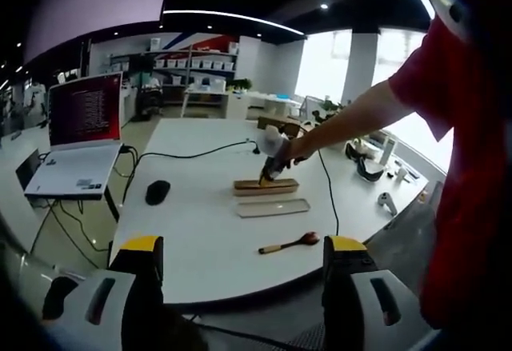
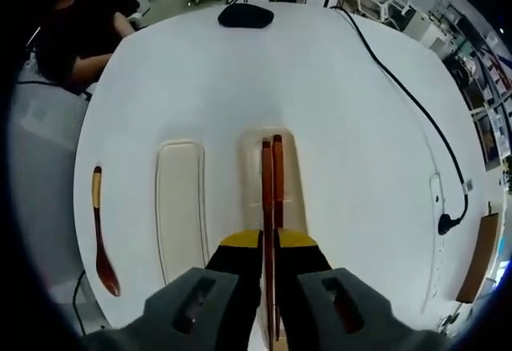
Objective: Arrange the utensils inside the cutlery case until each visible utensil rests in its matching compartment.
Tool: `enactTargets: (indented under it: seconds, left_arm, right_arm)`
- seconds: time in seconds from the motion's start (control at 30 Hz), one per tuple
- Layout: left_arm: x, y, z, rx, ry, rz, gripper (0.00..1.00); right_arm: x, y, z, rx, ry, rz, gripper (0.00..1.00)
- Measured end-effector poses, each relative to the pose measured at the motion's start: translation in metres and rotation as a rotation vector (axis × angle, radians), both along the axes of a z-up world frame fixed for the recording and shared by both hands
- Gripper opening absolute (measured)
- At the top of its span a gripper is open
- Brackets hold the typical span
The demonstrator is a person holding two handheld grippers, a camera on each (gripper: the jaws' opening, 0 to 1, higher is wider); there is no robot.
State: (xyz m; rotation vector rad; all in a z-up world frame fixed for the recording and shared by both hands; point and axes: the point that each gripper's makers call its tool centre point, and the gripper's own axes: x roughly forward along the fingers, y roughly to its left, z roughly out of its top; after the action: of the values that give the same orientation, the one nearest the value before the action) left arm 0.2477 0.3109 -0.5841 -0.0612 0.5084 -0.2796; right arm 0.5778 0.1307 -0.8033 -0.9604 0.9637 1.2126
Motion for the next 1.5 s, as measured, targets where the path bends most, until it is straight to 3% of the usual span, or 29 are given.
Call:
enactTargets:
  seconds: [0.4, 0.83, 1.13, 1.5]
  left_arm:
    - [-0.001, -0.003, 0.007, -0.001, -0.026, -0.012, 0.84]
    - [-0.006, 0.000, 0.009, 0.001, -0.037, -0.010, 0.84]
    - [-0.008, 0.000, 0.005, 0.002, -0.027, -0.010, 0.84]
    - [-0.005, -0.005, 0.001, 0.007, -0.017, -0.020, 0.83]
  right_arm:
    - [0.008, -0.006, 0.026, 0.010, -0.044, -0.021, 0.01]
    - [0.007, -0.025, 0.031, -0.020, -0.043, -0.029, 0.00]
    - [0.014, -0.057, 0.031, -0.058, -0.022, -0.039, 0.00]
    - [-0.003, -0.102, 0.027, -0.138, 0.043, -0.026, 0.00]
